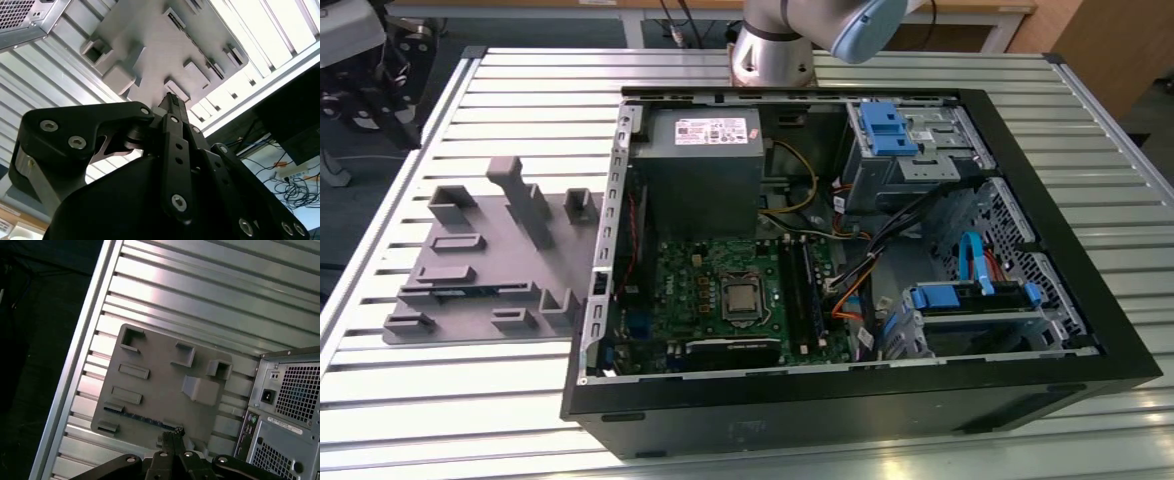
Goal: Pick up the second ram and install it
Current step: 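Pick up the second ram and move it above second insertion slot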
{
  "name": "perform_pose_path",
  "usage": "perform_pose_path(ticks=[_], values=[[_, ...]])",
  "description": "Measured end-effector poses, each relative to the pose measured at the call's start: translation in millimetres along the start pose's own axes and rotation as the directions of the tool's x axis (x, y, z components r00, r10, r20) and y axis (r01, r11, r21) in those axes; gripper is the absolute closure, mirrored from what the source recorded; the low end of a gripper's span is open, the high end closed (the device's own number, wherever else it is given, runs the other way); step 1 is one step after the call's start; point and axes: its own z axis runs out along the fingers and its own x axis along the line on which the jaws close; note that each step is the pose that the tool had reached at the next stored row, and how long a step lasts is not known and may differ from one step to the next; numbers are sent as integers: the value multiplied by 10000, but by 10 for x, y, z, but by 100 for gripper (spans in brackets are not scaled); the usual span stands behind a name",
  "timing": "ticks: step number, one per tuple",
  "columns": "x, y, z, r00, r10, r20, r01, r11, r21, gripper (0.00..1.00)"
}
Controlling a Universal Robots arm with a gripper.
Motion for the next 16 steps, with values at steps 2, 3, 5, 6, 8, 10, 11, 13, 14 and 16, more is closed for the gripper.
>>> perform_pose_path(ticks=[2,3,5,6,8,10,11,13,14,16], values=[[1,0,0,9999,-163,-8,163,9999,-4,89],[1,0,1,9997,-237,-11,237,9997,-6,89],[1,0,1,9993,-385,-17,385,9993,-9,89],[1,0,2,9990,-458,-21,458,9990,-11,89],[1,0,2,9982,-603,-27,603,9982,-15,89],[2,0,2,9973,-732,-32,732,9973,-18,89],[2,0,3,9969,-786,-35,786,9969,-20,89],[2,0,3,9960,-888,-38,888,9961,-23,89],[2,0,3,9956,-936,-41,936,9956,-24,89],[2,0,3,9950,-994,-42,994,9950,-26,89]])
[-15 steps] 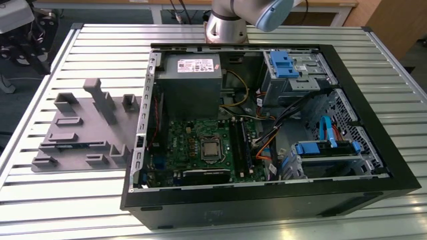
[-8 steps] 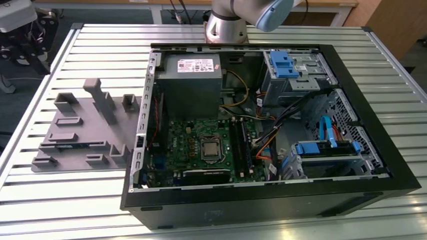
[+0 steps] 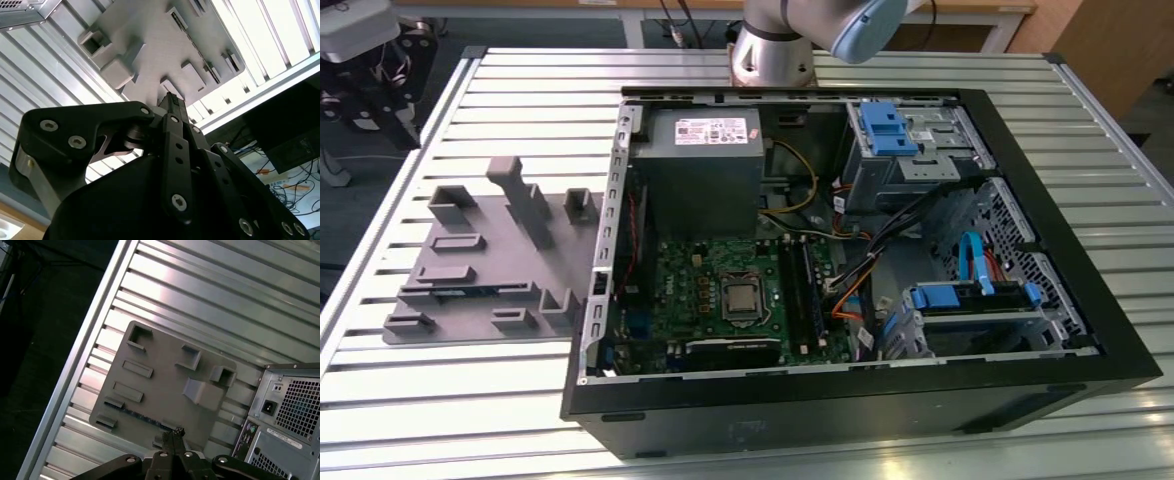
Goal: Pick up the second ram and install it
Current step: 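Pick up the second ram and move it above second insertion slot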
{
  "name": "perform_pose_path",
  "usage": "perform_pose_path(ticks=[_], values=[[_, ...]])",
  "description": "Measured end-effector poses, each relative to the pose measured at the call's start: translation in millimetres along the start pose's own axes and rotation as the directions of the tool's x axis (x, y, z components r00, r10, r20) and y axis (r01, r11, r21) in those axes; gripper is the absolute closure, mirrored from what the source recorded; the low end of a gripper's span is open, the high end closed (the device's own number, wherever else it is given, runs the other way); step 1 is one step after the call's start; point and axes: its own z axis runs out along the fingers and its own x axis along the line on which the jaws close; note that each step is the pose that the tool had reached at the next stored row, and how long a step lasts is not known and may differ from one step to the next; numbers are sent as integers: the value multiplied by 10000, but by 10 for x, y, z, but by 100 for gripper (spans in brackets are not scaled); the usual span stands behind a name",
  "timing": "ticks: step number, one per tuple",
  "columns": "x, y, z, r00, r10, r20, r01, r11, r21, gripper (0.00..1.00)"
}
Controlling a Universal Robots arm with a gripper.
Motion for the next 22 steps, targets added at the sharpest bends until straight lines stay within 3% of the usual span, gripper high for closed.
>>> perform_pose_path(ticks=[22], values=[[0,0,0,9998,-180,-9,180,9998,-4,89]])
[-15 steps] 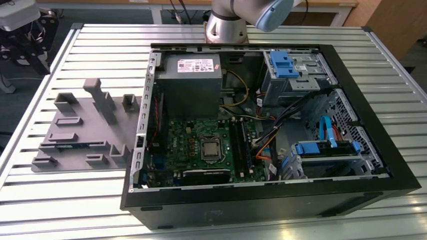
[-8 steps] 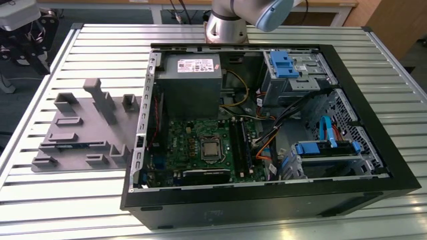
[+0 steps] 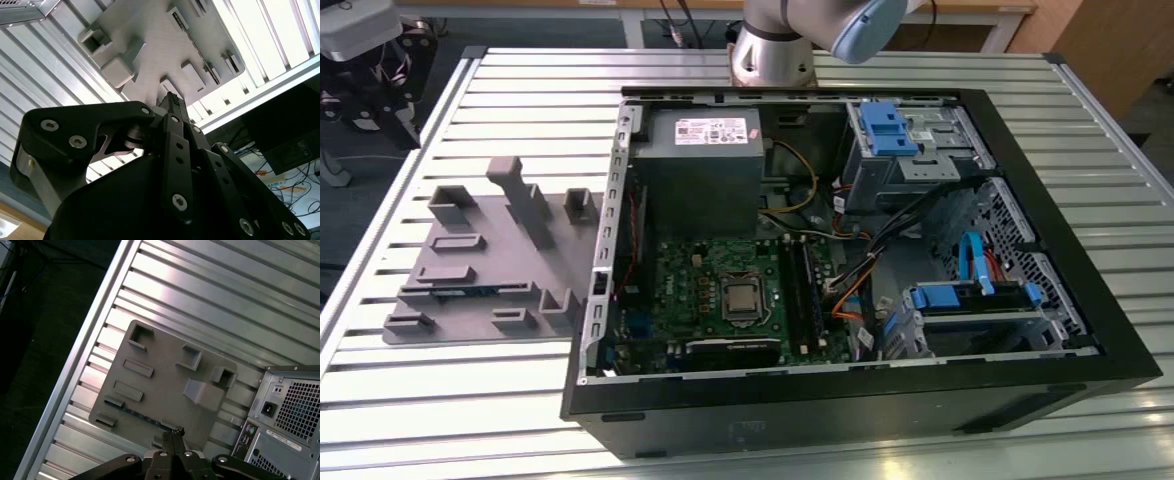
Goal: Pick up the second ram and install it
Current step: 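Pick up the second ram and move it above second insertion slot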
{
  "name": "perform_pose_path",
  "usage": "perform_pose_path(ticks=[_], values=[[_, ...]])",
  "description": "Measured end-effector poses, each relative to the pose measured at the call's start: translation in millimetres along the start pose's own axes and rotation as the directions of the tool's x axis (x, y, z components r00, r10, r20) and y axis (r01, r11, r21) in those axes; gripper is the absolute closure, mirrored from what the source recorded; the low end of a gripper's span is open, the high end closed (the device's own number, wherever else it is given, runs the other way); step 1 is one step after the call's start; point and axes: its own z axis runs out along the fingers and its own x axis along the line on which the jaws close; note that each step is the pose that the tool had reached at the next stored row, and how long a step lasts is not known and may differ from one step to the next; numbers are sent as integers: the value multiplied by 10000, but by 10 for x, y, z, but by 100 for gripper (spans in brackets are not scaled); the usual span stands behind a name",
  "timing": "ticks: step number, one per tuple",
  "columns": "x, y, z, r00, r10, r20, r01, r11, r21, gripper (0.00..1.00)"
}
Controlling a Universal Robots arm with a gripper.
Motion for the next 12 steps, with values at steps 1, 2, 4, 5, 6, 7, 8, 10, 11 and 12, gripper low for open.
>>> perform_pose_path(ticks=[1,2,4,5,6,7,8,10,11,12], values=[[0,0,0,10000,-10,-1,10,10000,0,89],[0,0,0,10000,-17,-1,17,10000,0,89],[0,0,0,10000,-35,-2,35,10000,-1,89],[0,0,0,10000,-45,-2,45,10000,-1,89],[0,0,0,10000,-53,-3,53,10000,-1,89],[0,0,0,10000,-62,-3,62,10000,-1,89],[0,0,0,10000,-71,-3,71,10000,-1,89],[0,0,0,10000,-90,-4,90,10000,-2,89],[0,0,0,10000,-99,-4,99,10000,-2,89],[0,0,0,9999,-108,-5,108,9999,-2,89]])
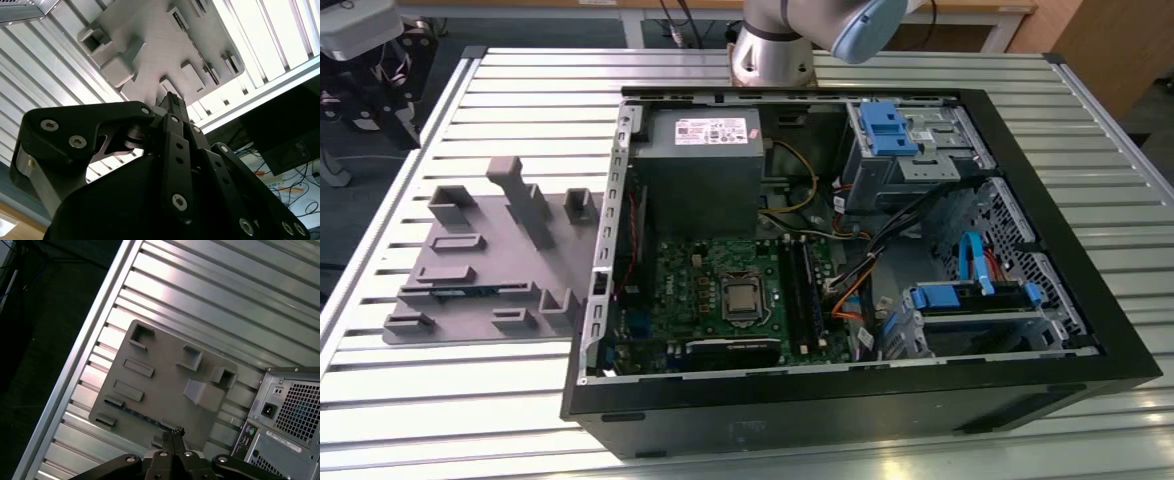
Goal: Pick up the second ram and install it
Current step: 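Pick up the second ram and move it above second insertion slot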
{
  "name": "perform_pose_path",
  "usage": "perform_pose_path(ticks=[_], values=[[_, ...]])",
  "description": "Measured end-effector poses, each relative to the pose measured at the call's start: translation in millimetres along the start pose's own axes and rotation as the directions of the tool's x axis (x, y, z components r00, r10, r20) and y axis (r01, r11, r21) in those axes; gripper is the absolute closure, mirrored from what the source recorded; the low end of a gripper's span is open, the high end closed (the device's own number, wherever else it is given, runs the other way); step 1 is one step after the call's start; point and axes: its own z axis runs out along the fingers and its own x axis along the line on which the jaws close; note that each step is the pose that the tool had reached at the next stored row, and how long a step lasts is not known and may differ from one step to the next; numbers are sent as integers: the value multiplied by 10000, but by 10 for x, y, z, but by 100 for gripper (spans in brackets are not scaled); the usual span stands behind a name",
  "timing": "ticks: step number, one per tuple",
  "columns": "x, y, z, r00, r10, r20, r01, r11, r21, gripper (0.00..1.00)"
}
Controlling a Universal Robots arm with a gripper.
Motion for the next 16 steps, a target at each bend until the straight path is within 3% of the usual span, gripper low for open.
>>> perform_pose_path(ticks=[16], values=[[0,0,0,9999,-152,-7,152,9999,-4,89]])
